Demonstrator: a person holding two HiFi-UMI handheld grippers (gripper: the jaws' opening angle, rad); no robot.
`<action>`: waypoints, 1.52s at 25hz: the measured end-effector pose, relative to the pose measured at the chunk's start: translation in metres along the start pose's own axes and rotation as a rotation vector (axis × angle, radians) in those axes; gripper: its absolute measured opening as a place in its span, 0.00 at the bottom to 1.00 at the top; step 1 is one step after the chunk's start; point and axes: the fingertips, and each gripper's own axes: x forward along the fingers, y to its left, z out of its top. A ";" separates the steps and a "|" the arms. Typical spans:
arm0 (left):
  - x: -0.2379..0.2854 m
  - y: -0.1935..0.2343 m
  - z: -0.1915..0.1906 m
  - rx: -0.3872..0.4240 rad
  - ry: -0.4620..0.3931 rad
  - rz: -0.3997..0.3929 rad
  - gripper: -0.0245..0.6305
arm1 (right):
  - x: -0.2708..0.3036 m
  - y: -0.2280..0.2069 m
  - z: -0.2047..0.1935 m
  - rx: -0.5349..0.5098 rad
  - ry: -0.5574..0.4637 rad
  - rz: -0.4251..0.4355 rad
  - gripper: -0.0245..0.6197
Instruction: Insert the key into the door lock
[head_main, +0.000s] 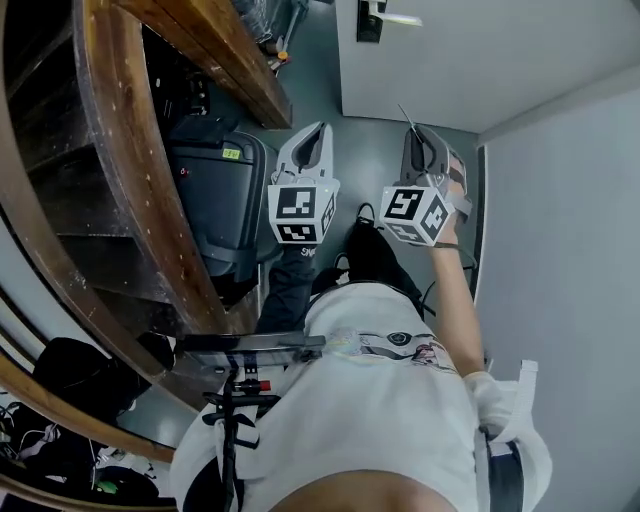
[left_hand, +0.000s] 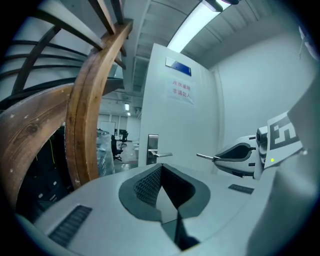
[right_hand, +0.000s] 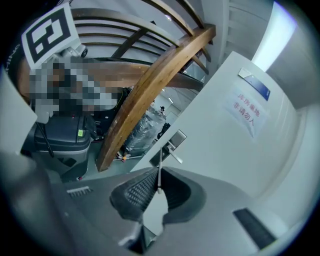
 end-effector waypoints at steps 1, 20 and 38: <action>0.012 0.002 0.000 0.001 0.006 0.006 0.04 | 0.013 -0.003 -0.001 -0.016 0.003 0.000 0.08; 0.154 0.055 -0.039 0.069 0.073 0.055 0.04 | 0.215 -0.017 -0.014 -0.353 0.033 -0.071 0.08; 0.188 0.108 -0.128 0.054 0.106 -0.024 0.04 | 0.341 -0.010 -0.011 -0.505 0.152 -0.235 0.08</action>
